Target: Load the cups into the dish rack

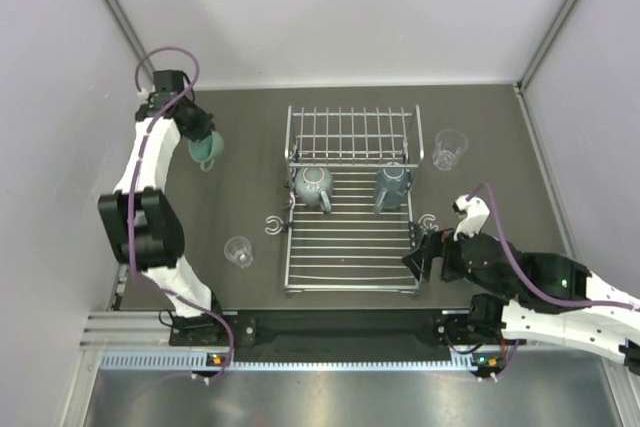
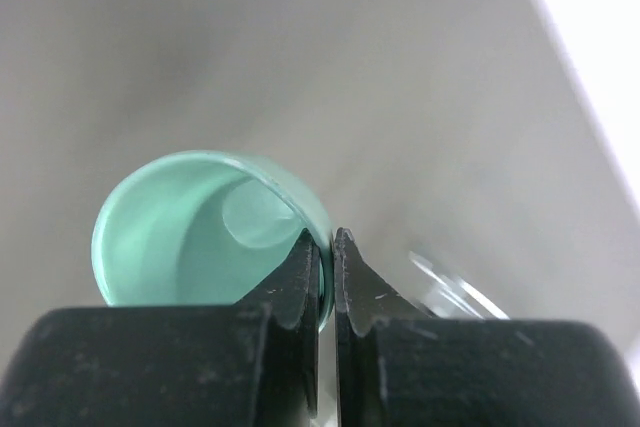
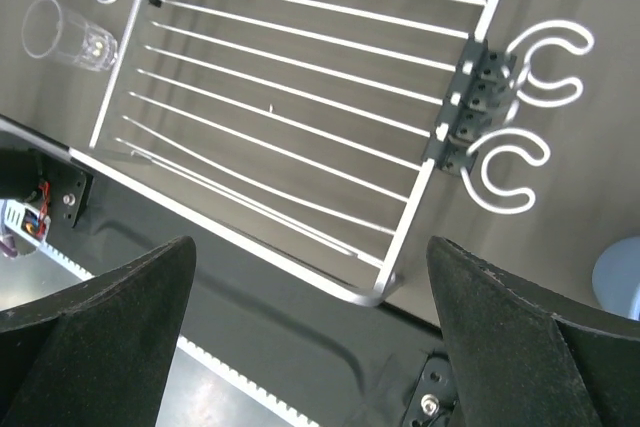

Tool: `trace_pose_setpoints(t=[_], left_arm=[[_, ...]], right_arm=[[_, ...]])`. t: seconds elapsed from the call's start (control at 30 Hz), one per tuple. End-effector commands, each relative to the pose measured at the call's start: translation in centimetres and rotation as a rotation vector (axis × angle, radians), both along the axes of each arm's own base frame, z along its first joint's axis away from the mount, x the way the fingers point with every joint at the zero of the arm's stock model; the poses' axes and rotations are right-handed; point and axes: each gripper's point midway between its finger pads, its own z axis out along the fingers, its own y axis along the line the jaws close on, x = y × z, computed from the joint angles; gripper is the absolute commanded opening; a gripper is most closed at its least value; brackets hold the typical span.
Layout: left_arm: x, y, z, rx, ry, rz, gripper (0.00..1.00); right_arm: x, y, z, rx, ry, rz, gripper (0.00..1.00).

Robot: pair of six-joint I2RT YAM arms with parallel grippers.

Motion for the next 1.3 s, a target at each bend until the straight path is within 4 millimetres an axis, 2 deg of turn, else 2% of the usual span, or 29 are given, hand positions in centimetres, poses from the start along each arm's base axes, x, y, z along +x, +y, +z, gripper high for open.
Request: trace_pose_setpoints(t=[0.0,0.07,0.1,0.13,0.17,0.2,0.3,0.4,0.43,0.5,0.53,0.57,0.63,0.67,0.73,0.77,0.87,1.03,1.2,1.27], left_arm=[[-1.9,-2.6,12.9,-0.093,-0.336,-0.042,0.00],[-3.2,-3.6,16.4,-0.125,-0.418,-0.068,0.00],[-4.4,-4.1,19.5,-0.141,-0.497,-0.076,0.00],[-5.1,-5.1,21.3,-0.177,-0.545,-0.118,0.00],[-6.4,-5.8,24.2,-0.194,-0.623,-0.150,0.00],[-6.7,-6.5,26.7,-0.232,-0.704,-0.174,0.00],[-9.0,-10.0,32.4,-0.384,-0.875,-0.330,0.00],[-11.0,-13.5,35.5,-0.494,-0.932,-0.456,0.00],[-11.9,-15.2,36.6,-0.524,-0.961,-0.515,0.00],[-13.8,-17.7,38.4,-0.588,-1.000,-0.614,0.00],[-15.1,-19.6,39.6,-0.621,-1.037,-0.690,0.00],[-15.9,-20.4,40.0,-0.656,-1.033,-0.716,0.00],[-18.0,-22.4,40.9,-0.713,-1.059,-0.816,0.00],[-18.8,-22.7,41.6,-0.765,-1.070,-0.839,0.00],[-20.2,-23.2,41.1,-0.831,-1.051,-0.883,0.00],[-21.2,-23.3,41.8,-0.889,-1.060,-0.899,0.00],[-23.0,-23.7,41.1,-1.002,-1.006,-0.925,0.00],[-26.9,-25.0,40.2,-1.145,-0.942,-0.985,0.00],[-30.3,-26.7,39.7,-1.220,-0.890,-1.062,0.00],[-31.0,-27.1,39.2,-1.234,-0.869,-1.075,0.00]], right_arm=[[1.1,0.8,3.0,0.061,-0.111,0.014,0.98],[1.2,1.1,3.6,0.058,-0.124,0.028,0.98],[1.2,1.3,4.6,0.074,-0.136,0.034,0.98],[1.3,1.6,5.0,0.069,-0.142,0.044,0.97],[1.1,2.0,5.8,0.084,-0.144,0.064,0.97],[1.1,2.4,6.5,0.092,-0.160,0.081,0.97],[1.1,3.5,8.2,0.114,-0.185,0.117,0.98],[1.0,4.8,10.0,0.159,-0.217,0.166,0.99],[1.0,5.5,10.9,0.188,-0.232,0.179,0.99],[0.7,6.4,11.8,0.215,-0.252,0.224,0.98],[0.4,7.0,12.0,0.223,-0.256,0.252,0.99],[0.5,7.5,13.0,0.246,-0.284,0.265,0.98],[0.2,8.3,13.4,0.254,-0.301,0.308,0.98],[0.2,8.7,14.3,0.271,-0.334,0.328,0.98],[0.1,9.3,15.0,0.280,-0.361,0.359,0.97],[0.2,9.4,15.8,0.287,-0.394,0.369,0.97],[0.4,9.7,16.5,0.282,-0.453,0.384,0.96],[0.1,10.8,19.0,0.313,-0.572,0.460,0.96],[0.9,12.5,20.1,0.273,-0.629,0.479,0.96],[1.1,12.8,21.1,0.280,-0.647,0.476,0.96]])
